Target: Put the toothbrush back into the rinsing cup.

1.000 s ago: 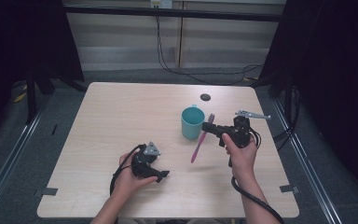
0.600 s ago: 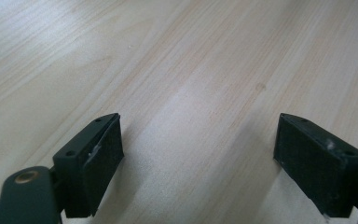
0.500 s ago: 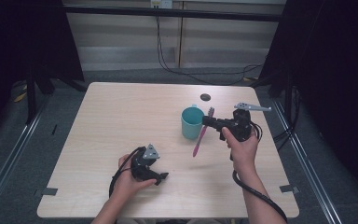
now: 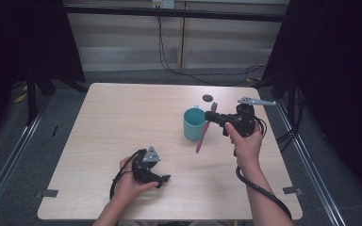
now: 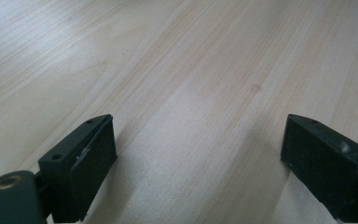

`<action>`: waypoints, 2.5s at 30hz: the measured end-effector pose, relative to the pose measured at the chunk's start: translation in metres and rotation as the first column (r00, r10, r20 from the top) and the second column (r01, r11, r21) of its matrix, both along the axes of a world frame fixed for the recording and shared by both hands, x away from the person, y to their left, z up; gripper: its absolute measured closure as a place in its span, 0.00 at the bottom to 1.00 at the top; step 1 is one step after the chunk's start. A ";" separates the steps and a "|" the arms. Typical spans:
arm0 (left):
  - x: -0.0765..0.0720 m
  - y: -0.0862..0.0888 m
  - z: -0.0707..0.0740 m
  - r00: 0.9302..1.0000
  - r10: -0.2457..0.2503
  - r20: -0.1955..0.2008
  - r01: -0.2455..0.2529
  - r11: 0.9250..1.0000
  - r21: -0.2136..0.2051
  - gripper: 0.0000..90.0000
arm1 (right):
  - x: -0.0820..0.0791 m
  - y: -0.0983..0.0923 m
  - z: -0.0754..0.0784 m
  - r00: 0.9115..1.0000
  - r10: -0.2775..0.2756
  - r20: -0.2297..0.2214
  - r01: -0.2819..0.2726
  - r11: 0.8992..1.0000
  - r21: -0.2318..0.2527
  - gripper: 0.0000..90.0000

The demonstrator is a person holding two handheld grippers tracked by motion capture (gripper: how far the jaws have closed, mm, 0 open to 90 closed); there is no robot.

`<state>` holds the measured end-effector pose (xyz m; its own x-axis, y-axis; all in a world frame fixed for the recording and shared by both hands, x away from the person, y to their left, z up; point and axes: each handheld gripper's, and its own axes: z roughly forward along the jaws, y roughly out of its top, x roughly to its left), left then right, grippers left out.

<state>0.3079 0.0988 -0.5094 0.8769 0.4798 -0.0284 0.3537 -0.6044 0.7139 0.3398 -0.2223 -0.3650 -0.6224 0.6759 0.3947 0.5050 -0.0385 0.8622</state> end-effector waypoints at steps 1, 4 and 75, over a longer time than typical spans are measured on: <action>0.000 0.000 0.000 1.000 -0.001 0.001 0.001 1.000 -0.004 0.10 | 0.000 0.000 0.001 1.000 0.000 0.003 0.000 1.000 -0.006 0.95; 0.000 0.000 0.000 1.000 -0.001 0.001 0.001 1.000 -0.005 0.10 | 0.002 0.000 0.002 1.000 -0.002 0.006 0.002 1.000 -0.002 0.95; -0.001 -0.002 -0.002 0.999 -0.049 -0.003 0.049 0.999 0.012 0.01 | 0.052 0.018 0.057 0.985 -0.067 0.159 0.095 0.980 -0.173 0.95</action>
<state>0.3069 0.0965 -0.5109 0.8995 0.4362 -0.0257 0.3253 -0.6295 0.7056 0.3920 -0.2047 -0.3083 -0.6057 0.7777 0.1682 0.3697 0.0879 0.9250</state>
